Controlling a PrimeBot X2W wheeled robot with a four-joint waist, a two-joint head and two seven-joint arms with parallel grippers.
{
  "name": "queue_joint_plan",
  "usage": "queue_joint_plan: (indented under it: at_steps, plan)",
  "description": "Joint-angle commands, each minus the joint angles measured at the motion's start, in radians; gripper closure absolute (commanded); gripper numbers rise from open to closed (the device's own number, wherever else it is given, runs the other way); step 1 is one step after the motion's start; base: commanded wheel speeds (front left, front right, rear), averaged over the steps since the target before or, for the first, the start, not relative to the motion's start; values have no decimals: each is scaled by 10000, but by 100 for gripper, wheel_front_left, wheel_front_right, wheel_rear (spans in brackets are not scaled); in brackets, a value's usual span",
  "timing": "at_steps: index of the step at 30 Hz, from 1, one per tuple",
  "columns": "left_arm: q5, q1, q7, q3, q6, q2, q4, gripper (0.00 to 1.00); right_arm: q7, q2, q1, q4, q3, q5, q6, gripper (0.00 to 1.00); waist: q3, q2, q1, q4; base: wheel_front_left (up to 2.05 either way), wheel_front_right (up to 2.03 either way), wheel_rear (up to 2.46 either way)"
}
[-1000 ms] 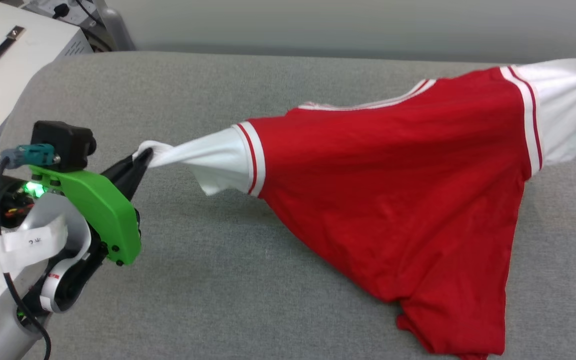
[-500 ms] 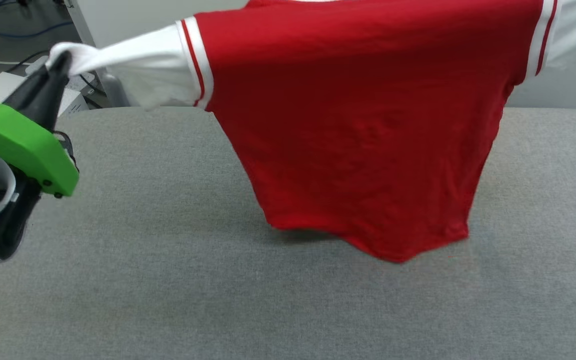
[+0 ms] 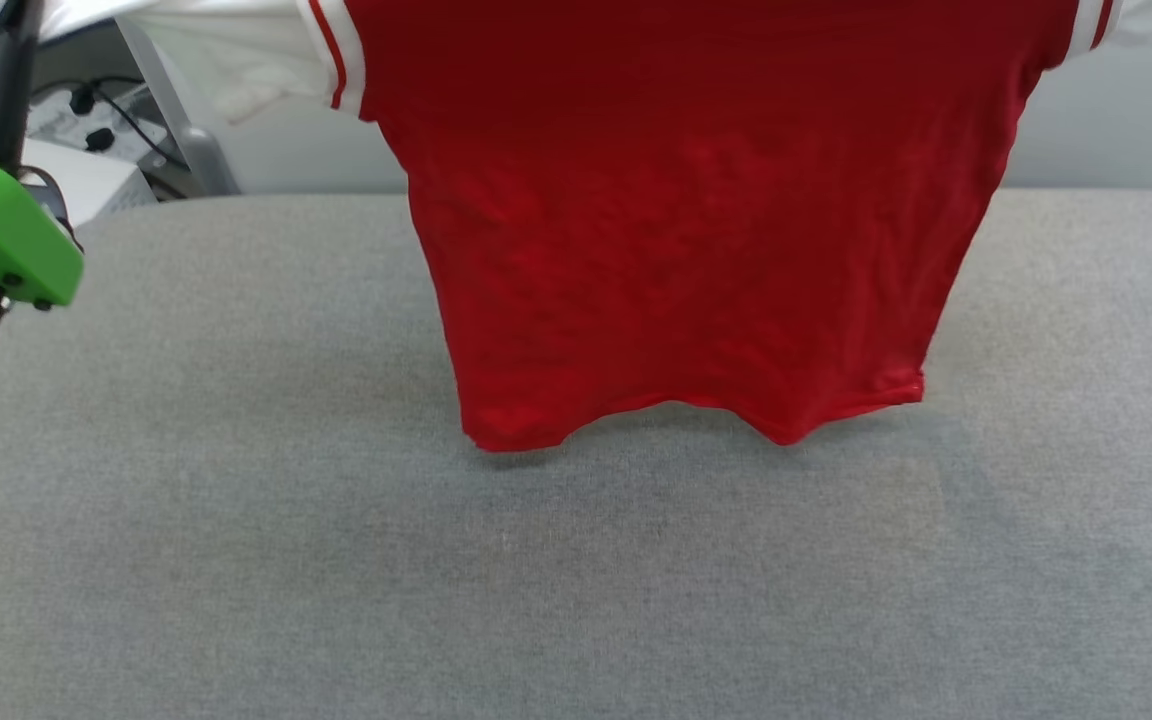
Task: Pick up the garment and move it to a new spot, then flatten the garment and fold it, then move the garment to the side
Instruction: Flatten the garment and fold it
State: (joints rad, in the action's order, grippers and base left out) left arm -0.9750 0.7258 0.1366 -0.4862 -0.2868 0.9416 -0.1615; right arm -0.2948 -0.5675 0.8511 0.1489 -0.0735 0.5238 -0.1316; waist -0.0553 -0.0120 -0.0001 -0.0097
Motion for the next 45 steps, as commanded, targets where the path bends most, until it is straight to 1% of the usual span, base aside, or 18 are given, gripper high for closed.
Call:
queue_joint_plan:
  at_steps: [1, 5, 10, 15, 18, 23, 26, 28, 32, 37, 41, 45]
  plan:
    - [38, 320, 34, 17, 150, 79, 248, 100, -3, 42, 415, 128, 127, -3, 9, 100, -513, 120, 1, -50, 0, 0, 0]
    - [243, 1324, 241, 12, 640, 93, 760, 100, 44, 130, 1366, 411, 100, -160, 9, 100, -1403, 120, 1, -29, 0, 0, 0]
    - [572, 3148, 523, 22, 1302, -127, 1747, 100, 285, 163, 2889, 1006, 142, -478, 9, 100, -2735, 120, 1, 43, 0, 0, 0]
    - [1165, 5293, 601, -148, 1978, -661, 3250, 100, 774, 268, 4594, 2152, 86, -1048, 9, 100, -3896, 120, 1, 87, 0, 0, 0]
    - [1479, 6382, 513, -238, 2248, -1026, 4113, 100, 1049, 451, 5493, 2904, 164, -1333, 9, 100, -4412, 120, 1, 80, 0, 0, 0]
    - [1982, 8065, 61, -327, 2719, -1548, 5619, 100, 1474, 886, 6974, 4284, 297, -1925, 9, 100, -5165, 120, 1, -8, 0, 0, 0]
    - [2136, 8741, -268, -325, 2894, -1821, 6253, 100, 1678, 1092, 7612, 4957, 203, -2214, 9, 100, -5539, 120, 1, -31, 0, 0, 0]
    - [2227, 9122, -536, -350, 3060, -2006, 6740, 100, 1952, 1235, 8067, 5430, 414, -2340, 9, 100, -5790, 120, 1, -15, 0, 0, 0]
    - [2334, 9525, -1007, -441, 3308, -2364, 7636, 100, 2526, 1535, 8589, 6232, 967, -2609, 9, 100, -6073, 120, 1, 36, 0, 0, 0]
    - [2314, 9368, -1450, -643, 3574, -2768, 8513, 100, 2978, 1832, 8472, 7007, 1067, -2703, 9, 100, -6101, 120, 1, 88, 0, 0, 0]
    - [2216, 8635, -1857, -872, 3754, -3083, 8997, 100, 3243, 2051, 7802, 7498, 1046, -2455, 9, 100, -5809, 120, 1, 88, 0, 0, 0]
    - [2061, 7396, -2182, -1132, 3875, -3237, 9142, 100, 3471, 2301, 6763, 7862, 793, -2235, 9, 100, -5303, 120, 1, -12, 0, 0, 0]
